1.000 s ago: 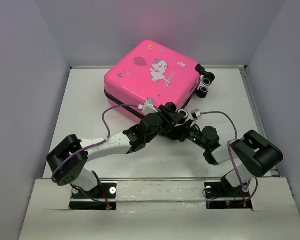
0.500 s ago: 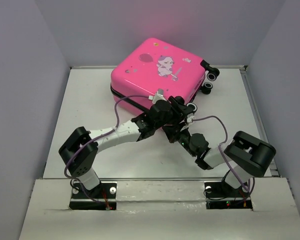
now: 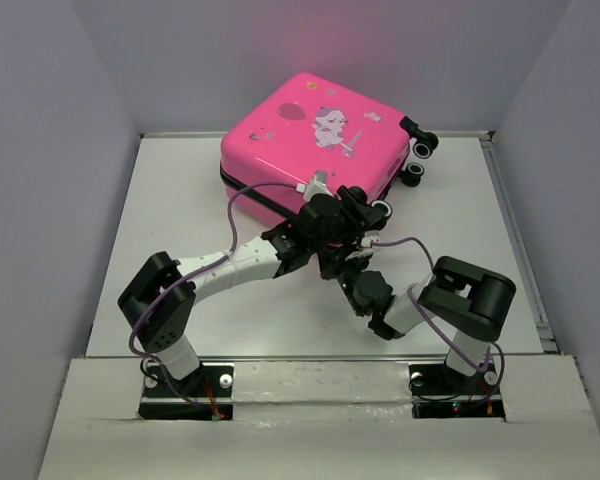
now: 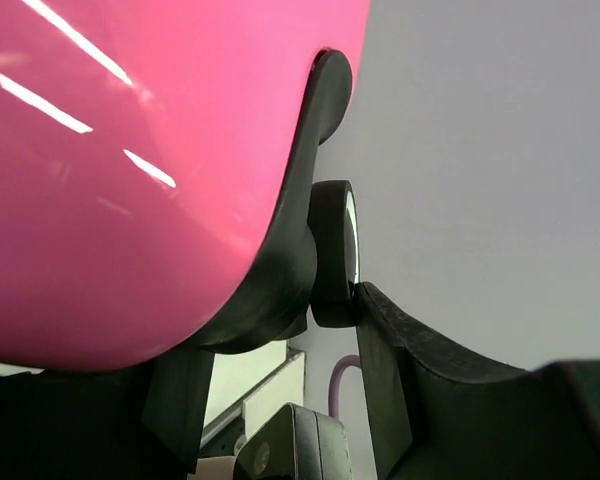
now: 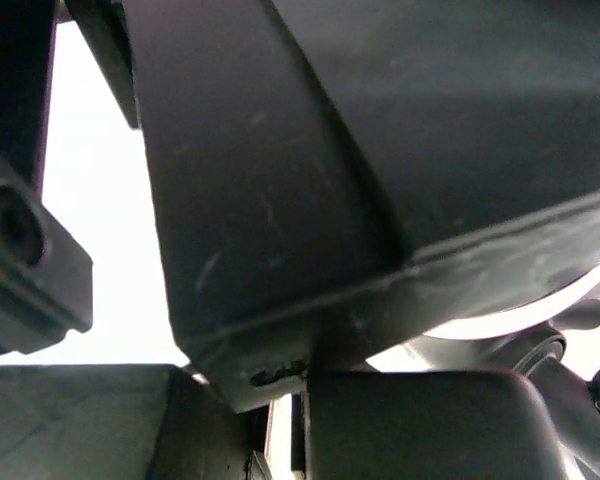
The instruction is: Pack the luggage
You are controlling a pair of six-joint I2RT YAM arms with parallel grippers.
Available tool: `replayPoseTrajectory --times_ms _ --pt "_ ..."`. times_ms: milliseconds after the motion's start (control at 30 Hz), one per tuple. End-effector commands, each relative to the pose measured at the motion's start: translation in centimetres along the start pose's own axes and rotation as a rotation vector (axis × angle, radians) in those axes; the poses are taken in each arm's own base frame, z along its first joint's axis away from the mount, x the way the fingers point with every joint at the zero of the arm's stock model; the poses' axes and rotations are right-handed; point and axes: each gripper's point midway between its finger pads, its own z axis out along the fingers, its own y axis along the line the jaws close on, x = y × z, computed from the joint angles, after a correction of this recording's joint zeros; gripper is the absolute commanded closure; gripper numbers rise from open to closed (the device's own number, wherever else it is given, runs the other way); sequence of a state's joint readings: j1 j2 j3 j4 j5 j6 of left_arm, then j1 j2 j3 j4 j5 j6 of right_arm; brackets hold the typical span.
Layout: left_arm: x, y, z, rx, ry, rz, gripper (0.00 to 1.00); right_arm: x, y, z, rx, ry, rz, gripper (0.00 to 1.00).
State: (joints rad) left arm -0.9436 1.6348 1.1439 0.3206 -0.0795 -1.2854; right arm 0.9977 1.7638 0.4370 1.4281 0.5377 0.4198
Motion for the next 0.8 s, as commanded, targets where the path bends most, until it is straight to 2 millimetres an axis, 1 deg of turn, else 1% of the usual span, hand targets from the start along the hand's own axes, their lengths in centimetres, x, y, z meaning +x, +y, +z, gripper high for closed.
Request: replayPoseTrajectory --times_ms 0,33,67,100,133,167,200,233,267,300,333,367,400,433,467,500,533,567,600,633,667,700,733,767 --pt "2.6 -16.1 -8.5 0.568 0.06 0.147 0.23 -6.7 10.9 -1.3 -0.382 -0.204 0.134 0.92" --pt "0.6 -16.1 -9.6 0.558 -0.002 0.176 0.16 -6.2 9.2 -1.9 -0.33 -0.19 0.126 0.87" --pt "-0.2 -15.8 -10.1 0.544 -0.03 0.21 0.1 -5.8 8.5 -2.2 -0.308 -0.177 0.137 0.8" --pt "-1.0 -15.4 -10.6 0.53 -0.05 0.247 0.03 -5.4 7.8 -2.6 -0.29 -0.163 0.14 0.57" --pt "-2.5 -15.1 -11.7 0.497 -0.104 0.307 0.01 -4.6 6.6 -3.2 -0.264 -0.135 0.134 0.44" --pt "-3.9 -13.4 -11.6 0.423 -0.13 0.347 0.01 -4.3 6.4 -3.5 -0.263 -0.119 0.146 0.27" --pt "-5.2 -13.9 -12.4 0.432 -0.174 0.376 0.01 -3.9 6.2 -3.8 -0.264 -0.098 0.146 0.22" --pt "-5.9 -12.3 -12.6 0.36 -0.18 0.414 0.01 -2.6 5.9 -4.1 -0.263 -0.044 0.123 0.19" --pt "-7.5 -11.9 -14.0 0.335 -0.238 0.474 0.01 -1.8 5.4 -4.6 -0.252 -0.002 0.129 0.16" --pt "-9.3 -10.7 -15.4 0.279 -0.28 0.521 0.01 -1.1 5.3 -5.1 -0.246 0.061 0.11 0.15" --pt "-10.4 -9.9 -16.1 0.244 -0.32 0.536 0.01 -0.3 5.1 -5.6 -0.242 0.115 0.091 0.14" --pt "-10.8 -7.7 -16.4 0.19 -0.331 0.556 0.04 -0.3 5.5 -5.5 -0.235 0.151 0.095 0.12" --pt "-11.5 -6.5 -17.0 0.154 -0.356 0.567 0.05 0.2 5.5 -5.6 -0.215 0.211 0.076 0.12" --pt "-11.9 -4.7 -17.5 0.101 -0.365 0.574 0.07 0.4 5.6 -5.9 -0.201 0.266 0.059 0.12" --pt "-12.9 -4.2 -19.2 0.094 -0.418 0.568 0.11 1.4 5.0 -7.3 -0.182 0.389 0.005 0.12" --pt "-12.3 -1.1 -18.7 0.043 -0.395 0.583 0.18 1.3 5.1 -7.8 -0.174 0.436 -0.01 0.12" --pt "-12.0 -0.4 -19.4 0.051 -0.397 0.587 0.21 0.1 5.5 -8.8 -0.171 0.492 -0.029 0.12" --pt "-11.0 2.8 -18.7 0.003 -0.355 0.602 0.25 -0.6 5.7 -9.2 -0.173 0.511 -0.036 0.12" --pt "-10.6 4.0 -18.5 -0.009 -0.338 0.608 0.32 -2.5 6.8 -9.2 -0.186 0.505 -0.035 0.13" --pt "-9.8 5.3 -18.2 -0.013 -0.305 0.615 0.35 -3.3 6.3 -10.6 -0.173 0.549 -0.057 0.13" --pt "-8.8 8.1 -17.6 -0.053 -0.264 0.624 0.43 -4.4 6.5 -10.9 -0.176 0.547 -0.073 0.14" --pt "-8.3 8.4 -17.3 -0.031 -0.252 0.622 0.47 -5.1 6.3 -11.3 -0.163 0.56 -0.089 0.14" --pt "-7.8 8.7 -17.1 -0.012 -0.237 0.627 0.51 -6.7 6.2 -11.6 -0.135 0.568 -0.112 0.15" --pt "-6.8 8.8 -16.7 0.026 -0.194 0.637 0.52 -7.9 6.2 -11.6 -0.122 0.553 -0.126 0.14"
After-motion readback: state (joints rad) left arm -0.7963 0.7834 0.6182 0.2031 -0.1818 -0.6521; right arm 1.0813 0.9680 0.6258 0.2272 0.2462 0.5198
